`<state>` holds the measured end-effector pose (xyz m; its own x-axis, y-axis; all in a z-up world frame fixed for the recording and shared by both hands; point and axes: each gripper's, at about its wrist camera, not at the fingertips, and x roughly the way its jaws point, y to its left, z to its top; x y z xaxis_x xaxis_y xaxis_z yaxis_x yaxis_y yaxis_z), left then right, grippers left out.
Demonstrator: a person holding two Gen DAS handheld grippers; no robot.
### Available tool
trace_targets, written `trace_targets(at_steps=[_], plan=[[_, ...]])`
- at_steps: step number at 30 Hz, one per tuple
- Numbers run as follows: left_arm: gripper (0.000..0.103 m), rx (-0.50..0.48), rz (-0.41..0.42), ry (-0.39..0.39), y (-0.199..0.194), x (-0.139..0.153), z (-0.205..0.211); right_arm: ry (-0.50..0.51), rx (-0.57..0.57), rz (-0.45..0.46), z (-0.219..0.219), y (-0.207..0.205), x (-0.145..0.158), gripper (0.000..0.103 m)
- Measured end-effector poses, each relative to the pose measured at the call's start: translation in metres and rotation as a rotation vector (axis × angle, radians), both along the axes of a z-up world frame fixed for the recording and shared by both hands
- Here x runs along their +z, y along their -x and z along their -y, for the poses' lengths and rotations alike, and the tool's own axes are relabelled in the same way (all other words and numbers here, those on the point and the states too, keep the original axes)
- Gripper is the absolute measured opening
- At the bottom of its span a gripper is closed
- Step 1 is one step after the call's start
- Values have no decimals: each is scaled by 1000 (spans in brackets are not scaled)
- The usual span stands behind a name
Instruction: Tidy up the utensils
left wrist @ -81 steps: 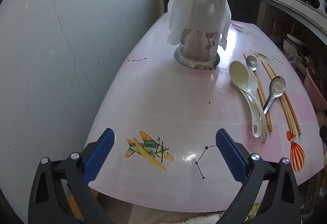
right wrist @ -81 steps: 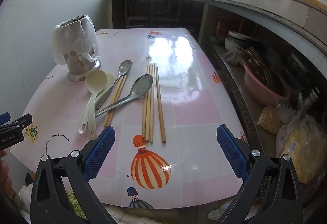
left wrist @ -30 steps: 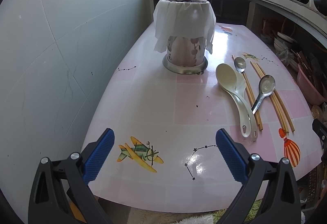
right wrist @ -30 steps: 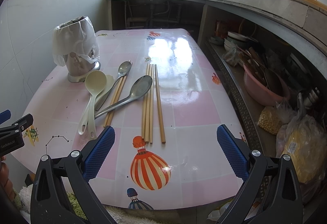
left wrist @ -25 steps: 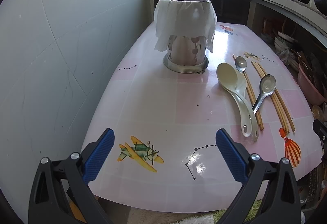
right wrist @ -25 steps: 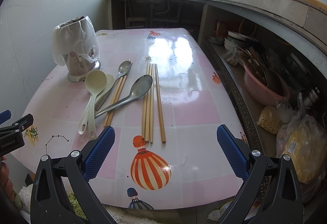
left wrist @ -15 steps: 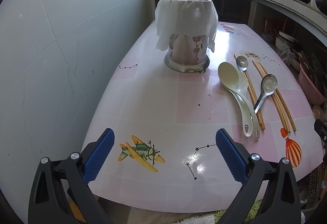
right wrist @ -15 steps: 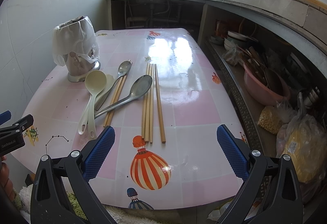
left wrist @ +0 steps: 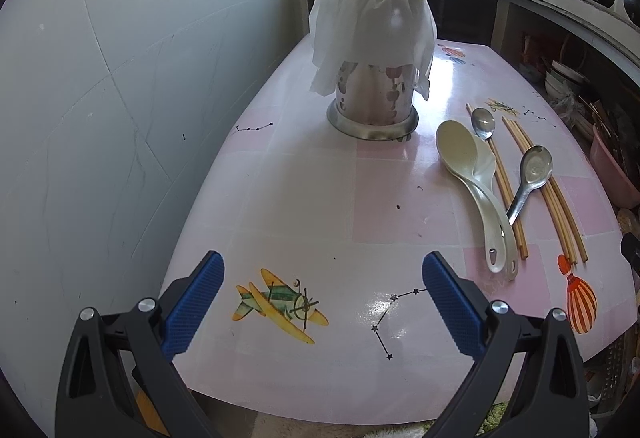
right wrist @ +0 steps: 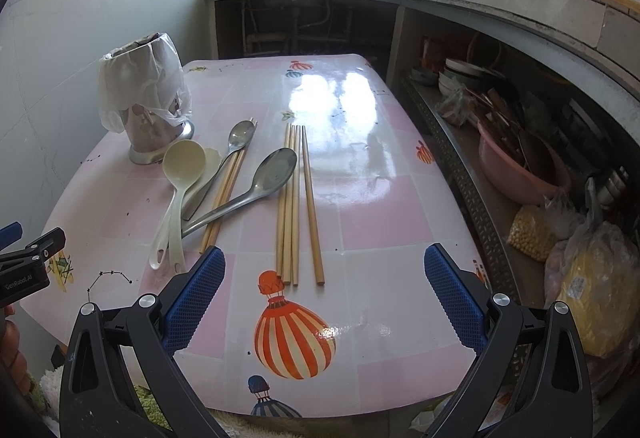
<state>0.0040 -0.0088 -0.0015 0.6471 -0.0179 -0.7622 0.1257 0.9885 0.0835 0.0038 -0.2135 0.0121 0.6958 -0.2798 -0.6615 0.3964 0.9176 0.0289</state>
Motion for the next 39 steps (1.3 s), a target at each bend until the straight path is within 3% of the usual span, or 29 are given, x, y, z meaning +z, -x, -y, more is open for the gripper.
trace_targets(at_steps=[6,9,12,18,23,26,28,33,39], plan=[[97,3,-9,4,-19,-5,-3,-9,23,87,8,-13,10,95],[97,-10,-9,12,-32,-5,-3,-47,111,147,10,-22,13,95],[97,-56,-17,75,-47,-7,-3,-71,131,134,9,-36,10,95],[97,-229,11,298,-73,-2,3,-75,140,101,13,-63,0,95],[97,-287,-26,341,-103,-8,29,-106,159,81,23,-82,-9,95],[97,-349,8,296,-114,-14,52,-139,196,67,28,-90,-17,95],[93,-385,12,278,-122,-16,63,-149,217,68,30,-95,-20,94],[63,-427,-51,264,-146,-28,83,-197,254,67,37,-108,-25,87],[49,-431,-141,258,-165,-46,95,-238,268,89,47,-112,-29,85]])
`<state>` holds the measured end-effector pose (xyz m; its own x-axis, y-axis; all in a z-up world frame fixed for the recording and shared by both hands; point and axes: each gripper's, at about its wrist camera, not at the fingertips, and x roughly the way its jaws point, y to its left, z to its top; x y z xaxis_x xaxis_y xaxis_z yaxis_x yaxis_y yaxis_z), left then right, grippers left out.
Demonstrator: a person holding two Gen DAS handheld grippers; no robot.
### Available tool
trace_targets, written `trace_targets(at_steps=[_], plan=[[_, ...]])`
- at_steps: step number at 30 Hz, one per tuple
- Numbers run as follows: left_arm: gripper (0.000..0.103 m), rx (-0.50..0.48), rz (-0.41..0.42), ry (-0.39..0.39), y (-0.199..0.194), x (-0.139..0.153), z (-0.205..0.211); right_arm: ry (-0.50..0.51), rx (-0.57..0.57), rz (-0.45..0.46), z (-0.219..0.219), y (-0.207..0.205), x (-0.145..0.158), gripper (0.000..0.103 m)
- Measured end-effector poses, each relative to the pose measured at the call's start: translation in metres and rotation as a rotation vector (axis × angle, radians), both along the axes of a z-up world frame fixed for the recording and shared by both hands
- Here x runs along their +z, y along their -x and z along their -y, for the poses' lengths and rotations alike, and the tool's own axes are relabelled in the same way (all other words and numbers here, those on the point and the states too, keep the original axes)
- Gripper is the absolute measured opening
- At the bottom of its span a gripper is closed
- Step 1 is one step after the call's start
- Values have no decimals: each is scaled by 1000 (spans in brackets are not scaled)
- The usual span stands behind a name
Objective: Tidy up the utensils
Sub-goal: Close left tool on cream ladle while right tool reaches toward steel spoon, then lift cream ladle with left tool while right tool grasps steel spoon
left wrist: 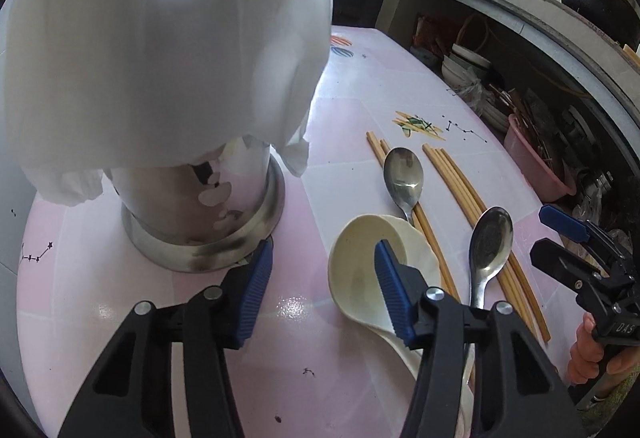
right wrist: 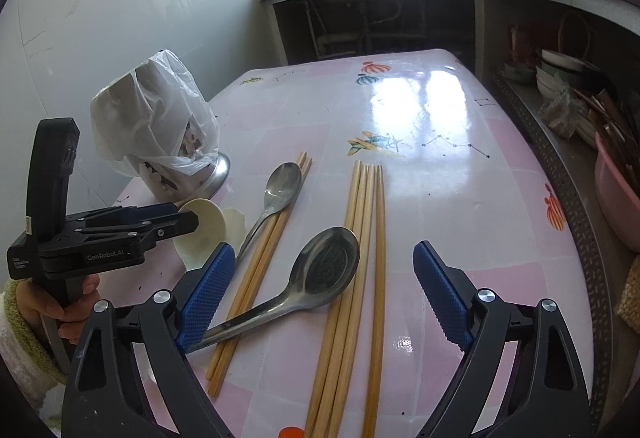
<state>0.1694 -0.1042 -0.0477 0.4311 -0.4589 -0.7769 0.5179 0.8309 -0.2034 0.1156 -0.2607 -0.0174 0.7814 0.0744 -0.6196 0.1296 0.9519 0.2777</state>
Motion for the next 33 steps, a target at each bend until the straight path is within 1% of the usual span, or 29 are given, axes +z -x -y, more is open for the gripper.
trace_targets(at_steps=[3,7,9,11,12,13,15,18,20,22,24,29,31,33], plan=[[47,1,-26,-13,-5,-5,5,-17,8,-4,3,-2,-5,84],[46,-4,-27,-22,-8,-7,12,-37,19,-29,7,-9,-14,80],[44,-11,-29,-19,-9,-6,15,-44,16,-26,10,-10,-17,80],[38,-15,-31,-19,-9,-6,18,-52,13,-23,13,-11,-18,77],[31,-19,-34,-16,-10,-6,20,-61,12,-22,14,-11,-19,76],[28,-25,-38,-12,-10,-6,20,-70,12,-19,16,-11,-20,76],[18,-23,-31,-15,-9,-5,19,-85,12,-18,18,-11,-22,74],[9,-24,-20,-7,-7,-3,18,-98,17,-22,22,-12,-25,72],[8,-21,-17,1,-8,-1,16,-105,20,-25,24,-12,-26,71],[7,-12,-16,17,-6,2,11,-107,21,-31,26,-13,-27,68],[7,-8,-11,29,-5,6,7,-107,19,-31,27,-14,-26,67],[6,-4,37,55,5,19,-3,-111,18,-22,29,-11,-23,62],[6,-3,53,71,10,25,-9,-120,26,-28,30,-12,-24,59],[6,2,64,84,15,28,-15,-133,40,-42,30,-14,-27,52]])
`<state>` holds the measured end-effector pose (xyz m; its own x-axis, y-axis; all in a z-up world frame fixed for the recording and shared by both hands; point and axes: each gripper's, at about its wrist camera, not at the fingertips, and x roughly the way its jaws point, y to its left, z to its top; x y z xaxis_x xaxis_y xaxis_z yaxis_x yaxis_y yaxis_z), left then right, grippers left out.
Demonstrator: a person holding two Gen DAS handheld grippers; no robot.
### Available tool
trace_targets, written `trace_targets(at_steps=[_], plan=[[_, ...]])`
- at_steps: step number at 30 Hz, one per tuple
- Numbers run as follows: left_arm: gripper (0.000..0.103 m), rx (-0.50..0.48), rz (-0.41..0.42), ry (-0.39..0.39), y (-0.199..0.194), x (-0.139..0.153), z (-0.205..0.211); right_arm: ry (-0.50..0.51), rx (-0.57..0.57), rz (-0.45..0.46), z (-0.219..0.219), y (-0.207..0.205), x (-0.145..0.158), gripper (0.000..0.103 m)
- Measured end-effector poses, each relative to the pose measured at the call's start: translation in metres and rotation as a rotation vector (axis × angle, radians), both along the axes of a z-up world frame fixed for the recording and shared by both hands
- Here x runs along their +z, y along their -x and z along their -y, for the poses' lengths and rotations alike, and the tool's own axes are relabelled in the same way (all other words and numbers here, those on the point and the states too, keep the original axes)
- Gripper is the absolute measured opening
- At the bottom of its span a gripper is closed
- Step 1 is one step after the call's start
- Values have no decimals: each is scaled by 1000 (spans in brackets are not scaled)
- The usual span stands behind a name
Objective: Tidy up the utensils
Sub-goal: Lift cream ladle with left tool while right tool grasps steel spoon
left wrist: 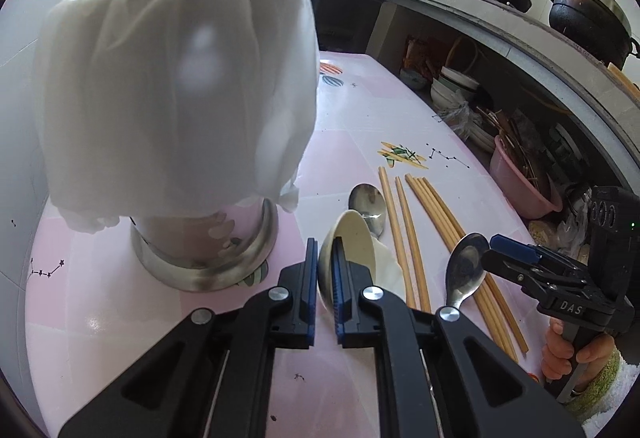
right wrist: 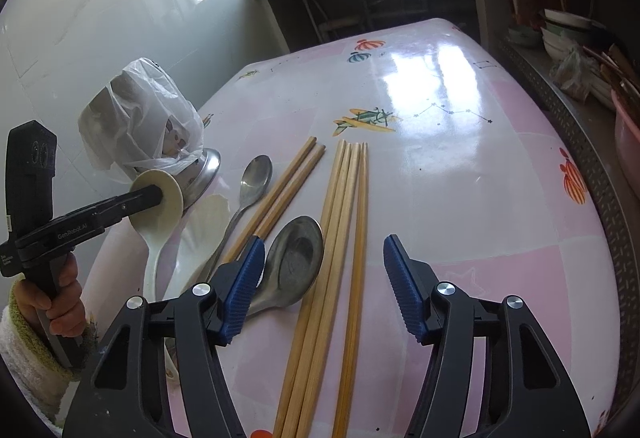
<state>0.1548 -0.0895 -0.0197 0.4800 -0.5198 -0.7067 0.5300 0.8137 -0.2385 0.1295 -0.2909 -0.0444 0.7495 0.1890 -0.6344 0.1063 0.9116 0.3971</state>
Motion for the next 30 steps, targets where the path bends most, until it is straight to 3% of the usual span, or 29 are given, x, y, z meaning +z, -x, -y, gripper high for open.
trace_targets(at_steps=[11,22,26,30], plan=[[6,38,-10,56,7,-2,-23,-20,23,-56,3,-13,-6,27],[6,40,-25,101,3,-3,-29,-50,68,-73,0,-24,-7,19],[6,37,-30,108,2,-5,-30,-58,81,-75,0,-26,-7,9],[6,39,-18,116,4,-2,-32,-63,84,-58,-2,-24,-2,6]])
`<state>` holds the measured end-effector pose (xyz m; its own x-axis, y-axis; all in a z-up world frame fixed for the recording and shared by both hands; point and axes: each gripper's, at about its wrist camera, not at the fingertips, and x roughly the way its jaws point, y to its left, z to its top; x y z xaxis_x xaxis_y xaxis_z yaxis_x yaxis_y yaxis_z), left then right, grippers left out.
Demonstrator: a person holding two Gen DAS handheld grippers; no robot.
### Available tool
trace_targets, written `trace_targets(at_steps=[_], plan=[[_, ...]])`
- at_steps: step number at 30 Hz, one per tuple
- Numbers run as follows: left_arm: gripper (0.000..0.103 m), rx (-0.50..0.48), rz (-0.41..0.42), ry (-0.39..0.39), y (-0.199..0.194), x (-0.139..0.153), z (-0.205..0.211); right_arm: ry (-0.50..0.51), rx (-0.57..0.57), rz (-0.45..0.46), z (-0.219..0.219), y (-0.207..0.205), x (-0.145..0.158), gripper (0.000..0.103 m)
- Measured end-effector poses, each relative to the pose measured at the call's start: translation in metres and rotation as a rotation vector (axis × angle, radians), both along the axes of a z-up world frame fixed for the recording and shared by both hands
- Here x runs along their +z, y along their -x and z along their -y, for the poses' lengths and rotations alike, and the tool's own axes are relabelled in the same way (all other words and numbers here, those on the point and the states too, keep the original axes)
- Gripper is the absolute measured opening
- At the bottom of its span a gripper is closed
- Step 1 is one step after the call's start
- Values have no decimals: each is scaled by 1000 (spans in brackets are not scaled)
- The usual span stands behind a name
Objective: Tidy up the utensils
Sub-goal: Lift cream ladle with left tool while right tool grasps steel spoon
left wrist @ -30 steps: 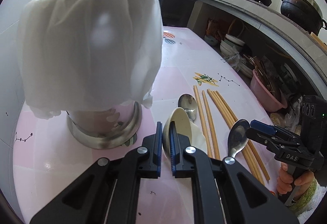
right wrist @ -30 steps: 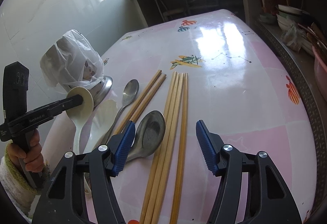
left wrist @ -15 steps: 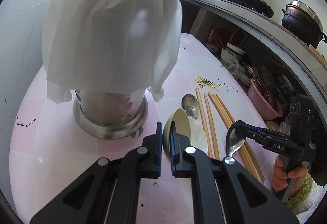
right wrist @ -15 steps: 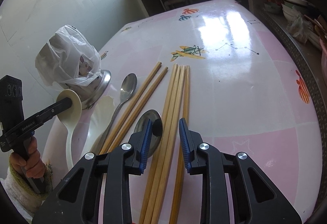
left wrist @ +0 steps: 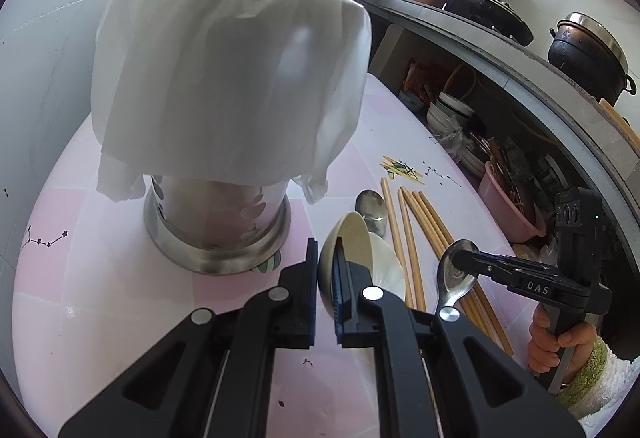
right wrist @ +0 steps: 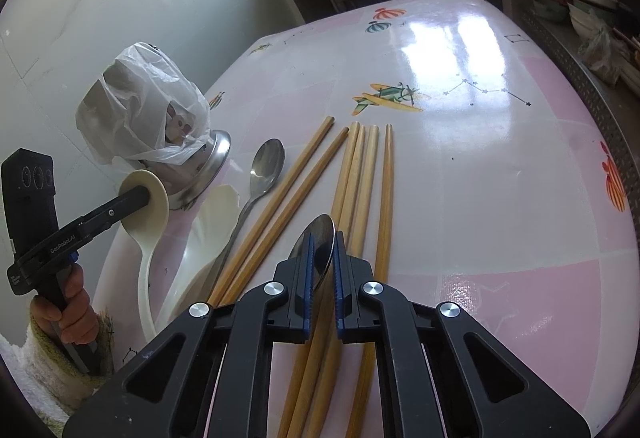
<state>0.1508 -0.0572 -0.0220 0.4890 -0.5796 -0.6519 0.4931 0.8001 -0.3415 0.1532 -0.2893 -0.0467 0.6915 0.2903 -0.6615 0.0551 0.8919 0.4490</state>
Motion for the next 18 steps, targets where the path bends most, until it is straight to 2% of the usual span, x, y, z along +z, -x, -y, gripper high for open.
trace_targets(at_steps=[5,11,15,18], plan=[[6,8,21,11,7,8,-6,36,-8,51,-5,13,20,4],[6,27,95,34,30,36,-14,141,-27,142,-15,36,56,2],[6,43,173,58,47,67,-21,216,-33,215,-23,49,83,1],[6,65,272,68,53,101,-27,245,-36,265,-26,61,99,1]])
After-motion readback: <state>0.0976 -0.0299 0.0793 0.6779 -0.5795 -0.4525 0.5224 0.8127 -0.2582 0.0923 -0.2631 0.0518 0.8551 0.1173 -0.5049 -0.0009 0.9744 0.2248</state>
